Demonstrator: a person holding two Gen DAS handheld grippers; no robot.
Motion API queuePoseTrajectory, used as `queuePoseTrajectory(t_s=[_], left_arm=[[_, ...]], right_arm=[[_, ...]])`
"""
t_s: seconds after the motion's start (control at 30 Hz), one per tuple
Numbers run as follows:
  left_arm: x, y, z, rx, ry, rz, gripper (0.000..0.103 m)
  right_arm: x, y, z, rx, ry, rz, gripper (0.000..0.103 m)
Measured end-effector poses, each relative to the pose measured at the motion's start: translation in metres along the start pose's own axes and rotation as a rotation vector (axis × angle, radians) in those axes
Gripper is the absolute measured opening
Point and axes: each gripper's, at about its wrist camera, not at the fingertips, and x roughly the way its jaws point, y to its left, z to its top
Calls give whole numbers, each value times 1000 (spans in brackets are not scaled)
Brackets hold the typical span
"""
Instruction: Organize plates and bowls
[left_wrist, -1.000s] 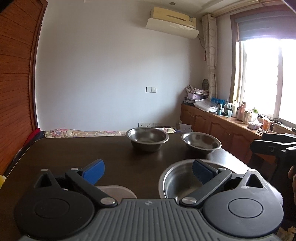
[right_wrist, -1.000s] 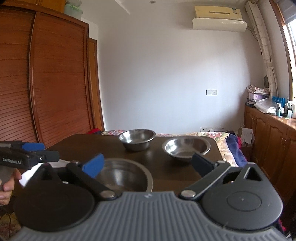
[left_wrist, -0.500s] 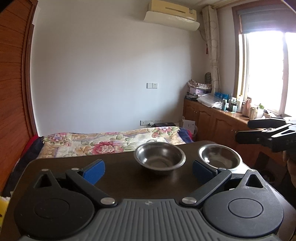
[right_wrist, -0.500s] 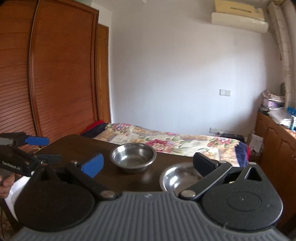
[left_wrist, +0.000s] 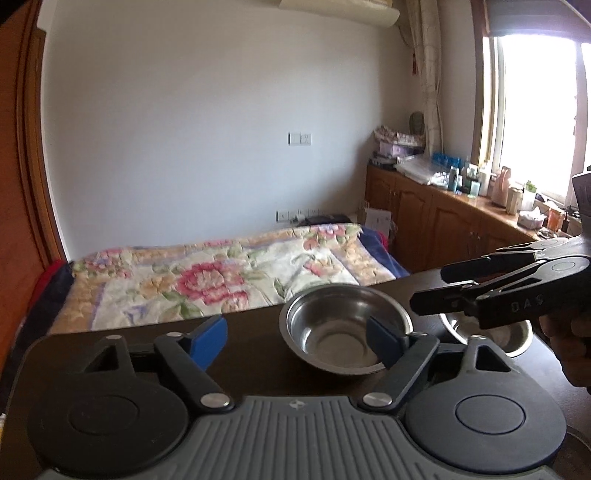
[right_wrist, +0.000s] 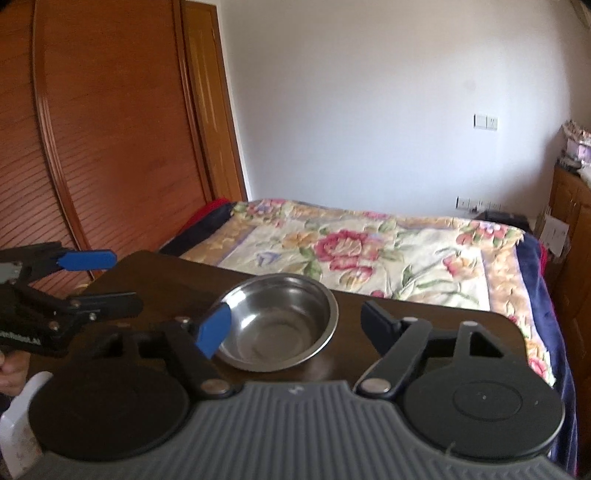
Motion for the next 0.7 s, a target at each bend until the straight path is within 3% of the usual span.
queuePoseTrajectory(t_s=[0.27, 0.43, 0.7], left_arm=[[37, 7, 0, 3, 70, -16, 92], [51, 6, 0, 2, 96, -30, 87], [66, 7, 0, 4, 126, -43, 82]], right_arm=[[29, -3, 2, 4, 94, 5, 68], [45, -7, 2, 36, 167, 6, 54], [52, -11, 2, 34, 202, -5, 52]])
